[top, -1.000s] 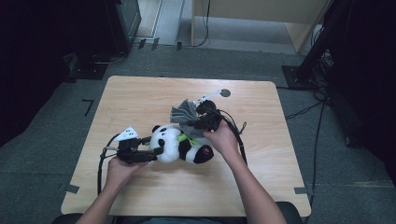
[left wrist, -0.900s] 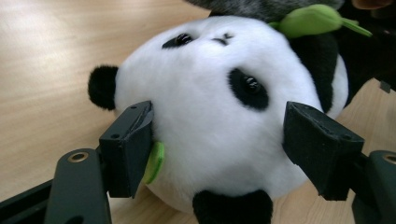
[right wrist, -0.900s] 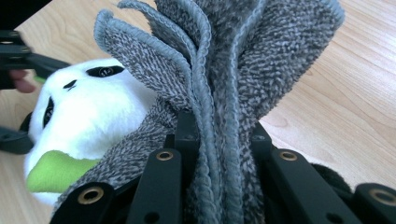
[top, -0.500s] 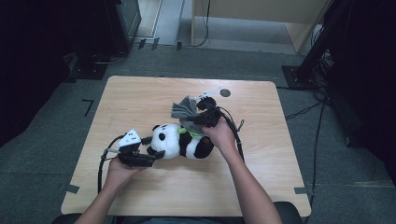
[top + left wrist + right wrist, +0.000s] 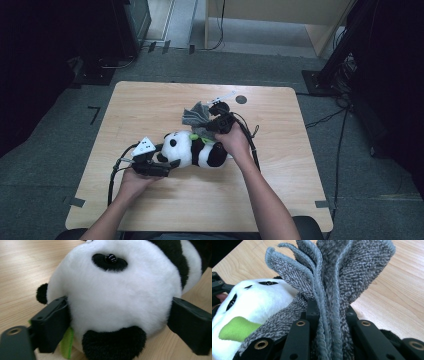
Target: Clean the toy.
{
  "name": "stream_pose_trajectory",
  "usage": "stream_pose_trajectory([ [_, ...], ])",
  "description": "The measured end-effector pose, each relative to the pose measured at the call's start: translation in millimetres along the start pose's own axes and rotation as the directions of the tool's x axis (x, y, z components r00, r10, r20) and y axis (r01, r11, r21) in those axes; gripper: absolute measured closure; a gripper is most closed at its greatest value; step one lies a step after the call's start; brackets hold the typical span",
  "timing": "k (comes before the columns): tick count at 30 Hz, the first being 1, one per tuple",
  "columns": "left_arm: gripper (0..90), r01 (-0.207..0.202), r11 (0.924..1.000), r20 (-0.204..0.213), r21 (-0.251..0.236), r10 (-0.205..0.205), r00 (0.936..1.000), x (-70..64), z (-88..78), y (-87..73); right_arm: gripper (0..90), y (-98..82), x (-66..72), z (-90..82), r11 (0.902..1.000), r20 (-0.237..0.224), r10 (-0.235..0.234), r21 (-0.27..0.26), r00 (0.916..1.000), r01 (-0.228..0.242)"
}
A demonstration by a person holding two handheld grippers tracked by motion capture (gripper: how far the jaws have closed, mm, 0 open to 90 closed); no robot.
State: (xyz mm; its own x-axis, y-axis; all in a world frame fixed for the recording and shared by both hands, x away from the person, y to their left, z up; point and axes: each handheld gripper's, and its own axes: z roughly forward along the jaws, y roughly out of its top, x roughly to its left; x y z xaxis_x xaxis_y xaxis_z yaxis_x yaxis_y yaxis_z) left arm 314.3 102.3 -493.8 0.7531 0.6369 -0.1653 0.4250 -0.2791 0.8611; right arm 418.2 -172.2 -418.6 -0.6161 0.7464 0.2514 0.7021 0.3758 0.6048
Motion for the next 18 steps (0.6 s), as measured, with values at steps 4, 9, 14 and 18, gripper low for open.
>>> stream_pose_trajectory([
  [4,31.6,-0.024,0.9995,-0.024,0.019,0.025,0.9994,-1.6,-2.1,-1.7,74.7,2.9,1.2,-8.2,0.9999,-0.028,0.008,-0.011,0.9996,-0.009],
  [9,35.7,-0.019,0.9993,-0.033,0.033,0.02,0.9993,-3.3,-3.3,-1.5,74.9,10.5,-5.9,-40.0,0.9937,0.033,0.007,-0.112,0.9994,-0.004],
  [14,38.1,-0.001,0.9991,-0.038,0.041,0.003,0.9993,-4.1,-3.7,-0.3,74.9,-2.0,-21.0,-51.0,0.9968,0.079,0.02,-0.079,0.9967,-0.014],
  [18,42.4,0.016,0.9987,-0.038,0.047,-0.015,0.9992,-4.3,-3.9,0.9,74.8,-21.2,-30.7,-46.4,0.995,0.076,0.04,-0.094,0.9963,-0.032],
])
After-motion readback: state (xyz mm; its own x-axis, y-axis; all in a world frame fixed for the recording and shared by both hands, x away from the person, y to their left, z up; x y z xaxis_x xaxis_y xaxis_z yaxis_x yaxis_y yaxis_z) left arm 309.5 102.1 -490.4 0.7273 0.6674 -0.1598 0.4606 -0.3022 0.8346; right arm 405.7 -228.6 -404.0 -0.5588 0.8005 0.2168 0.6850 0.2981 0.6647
